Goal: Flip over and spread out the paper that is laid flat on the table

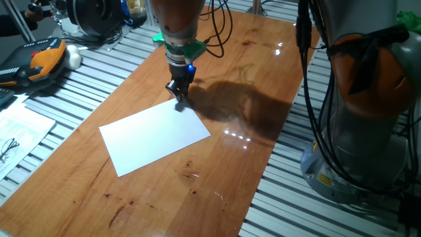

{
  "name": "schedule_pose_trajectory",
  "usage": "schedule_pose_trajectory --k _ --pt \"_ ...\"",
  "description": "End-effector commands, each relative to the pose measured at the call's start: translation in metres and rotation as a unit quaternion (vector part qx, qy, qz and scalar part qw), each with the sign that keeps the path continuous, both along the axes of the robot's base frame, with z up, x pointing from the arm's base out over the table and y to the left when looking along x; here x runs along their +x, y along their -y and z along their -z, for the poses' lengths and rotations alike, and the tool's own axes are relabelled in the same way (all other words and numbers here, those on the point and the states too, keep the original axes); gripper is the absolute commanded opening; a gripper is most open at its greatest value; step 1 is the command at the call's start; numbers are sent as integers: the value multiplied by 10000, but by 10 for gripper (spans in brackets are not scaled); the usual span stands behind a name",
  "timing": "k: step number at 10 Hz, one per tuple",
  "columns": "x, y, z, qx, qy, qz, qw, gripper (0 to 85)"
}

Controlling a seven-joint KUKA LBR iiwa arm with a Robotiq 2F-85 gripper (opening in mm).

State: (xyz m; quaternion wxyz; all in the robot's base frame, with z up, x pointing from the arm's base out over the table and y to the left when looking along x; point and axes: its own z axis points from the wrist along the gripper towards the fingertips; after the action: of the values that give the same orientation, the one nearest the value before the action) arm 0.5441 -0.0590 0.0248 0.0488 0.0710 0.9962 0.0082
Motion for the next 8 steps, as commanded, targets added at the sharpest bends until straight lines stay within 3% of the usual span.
schedule_pose_trajectory --k 1,6,7,8 --pt "1 -1 0 -1 0 -14 10000 170" --pt "-1 -5 10 9 -7 -60 10000 170" --pt "-1 -4 10 22 -7 -90 10000 0" --pt "-2 -3 10 45 9 -90 9999 0"
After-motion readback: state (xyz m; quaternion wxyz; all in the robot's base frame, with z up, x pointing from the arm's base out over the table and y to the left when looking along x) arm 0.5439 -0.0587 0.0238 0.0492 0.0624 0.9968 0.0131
